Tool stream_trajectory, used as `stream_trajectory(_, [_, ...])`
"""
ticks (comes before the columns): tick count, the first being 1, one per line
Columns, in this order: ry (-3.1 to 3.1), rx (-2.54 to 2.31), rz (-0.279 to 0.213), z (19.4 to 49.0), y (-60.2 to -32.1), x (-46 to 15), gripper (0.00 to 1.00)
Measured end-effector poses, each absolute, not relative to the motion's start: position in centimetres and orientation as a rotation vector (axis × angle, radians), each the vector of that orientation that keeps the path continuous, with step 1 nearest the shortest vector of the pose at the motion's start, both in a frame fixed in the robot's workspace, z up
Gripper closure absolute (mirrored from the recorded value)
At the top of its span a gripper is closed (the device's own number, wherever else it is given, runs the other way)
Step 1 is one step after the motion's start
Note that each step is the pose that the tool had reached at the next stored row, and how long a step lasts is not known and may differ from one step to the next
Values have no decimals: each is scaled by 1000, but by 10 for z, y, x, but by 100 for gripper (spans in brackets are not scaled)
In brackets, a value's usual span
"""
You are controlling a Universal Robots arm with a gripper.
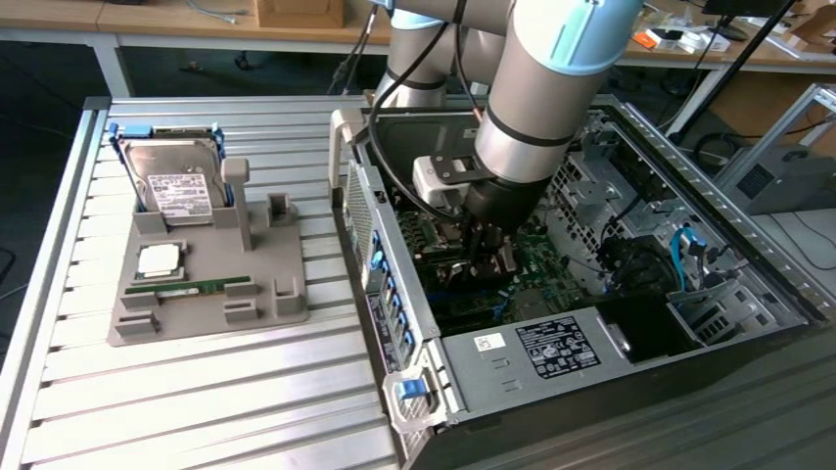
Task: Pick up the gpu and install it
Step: 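Insert the gpu into the slot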
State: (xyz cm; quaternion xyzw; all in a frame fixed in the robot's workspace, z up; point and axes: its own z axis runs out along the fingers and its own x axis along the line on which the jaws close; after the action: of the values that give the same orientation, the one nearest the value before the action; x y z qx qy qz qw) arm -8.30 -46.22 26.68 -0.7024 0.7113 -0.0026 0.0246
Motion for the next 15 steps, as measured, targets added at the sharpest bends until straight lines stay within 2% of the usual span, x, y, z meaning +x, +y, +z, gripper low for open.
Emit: stream_trajectory(15, [2197, -2176, -8, 266, -462, -83, 73])
